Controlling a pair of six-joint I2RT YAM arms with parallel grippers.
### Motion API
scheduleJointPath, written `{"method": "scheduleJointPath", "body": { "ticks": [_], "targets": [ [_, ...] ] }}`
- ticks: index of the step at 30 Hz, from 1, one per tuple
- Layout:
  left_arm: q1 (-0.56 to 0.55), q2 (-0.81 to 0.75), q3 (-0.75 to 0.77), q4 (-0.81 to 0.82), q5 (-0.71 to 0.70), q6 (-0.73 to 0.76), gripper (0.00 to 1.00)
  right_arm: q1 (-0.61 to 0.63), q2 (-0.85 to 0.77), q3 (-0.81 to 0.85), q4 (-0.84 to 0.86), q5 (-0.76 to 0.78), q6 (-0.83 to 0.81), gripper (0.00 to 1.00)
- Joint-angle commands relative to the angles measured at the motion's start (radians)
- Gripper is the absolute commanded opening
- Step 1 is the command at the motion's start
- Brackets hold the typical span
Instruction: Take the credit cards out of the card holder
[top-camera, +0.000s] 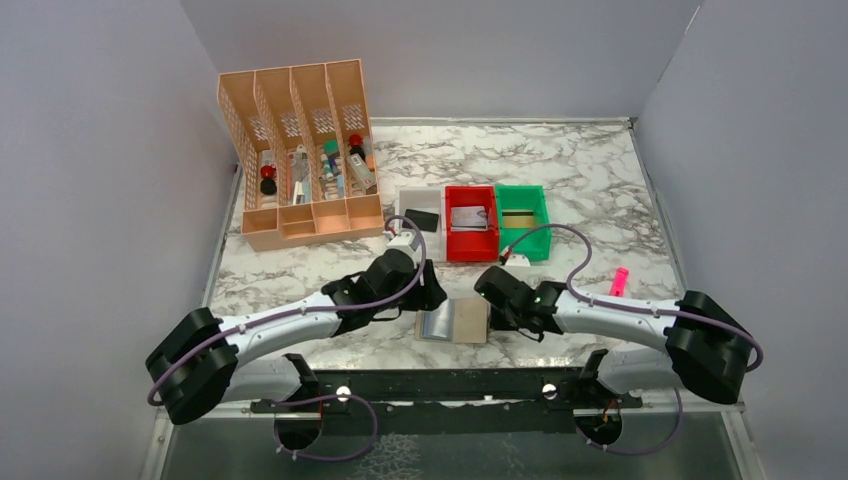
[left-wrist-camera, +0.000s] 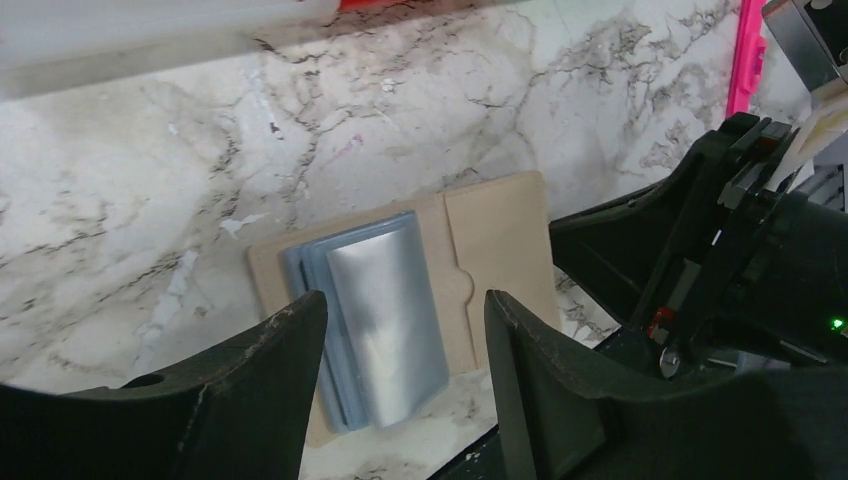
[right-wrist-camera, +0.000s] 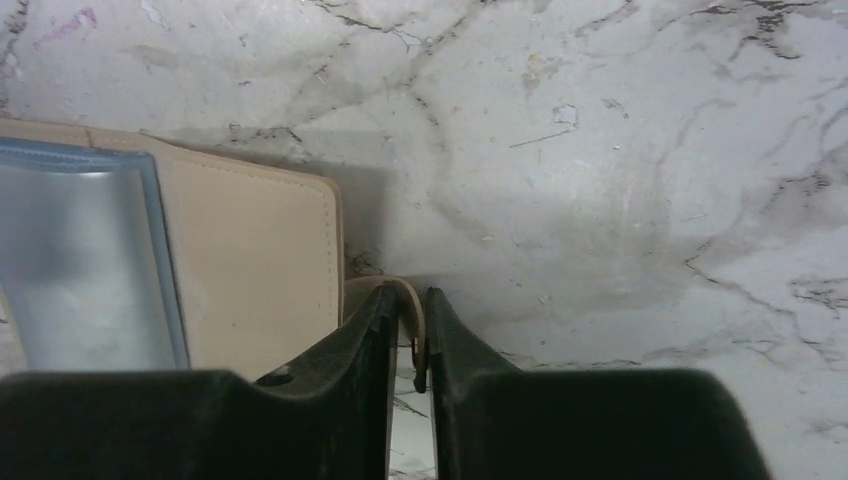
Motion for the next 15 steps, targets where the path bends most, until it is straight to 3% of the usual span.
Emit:
{"method": "scheduleJointPath", "body": {
  "ticks": [1, 5, 9, 15],
  "targets": [
    [-0.002, 0.064, 0.037, 0.059, 0.109, 0.018, 0.61, -0.003, -0.052, 0.007, -0.096, 0.063, 0.008, 0.28],
    [-0.002, 0.070, 0.018, 0.083, 0.091, -0.004, 0.61, -0.003, -0.160, 0.044, -0.123, 0.075, -0.041, 0.40],
    [-0.001, 0.088, 0.031, 0.056, 0.080, -0.003, 0.61, -0.002, -0.230, 0.088, -0.079, -0.001, -0.159, 0.42],
    [-0.001, 0.059, 0.017, 0.032, 0.039, -0.002, 0.61, -0.003, -0.232, 0.152, 0.008, -0.100, -0.191, 0.51]
  ]
}}
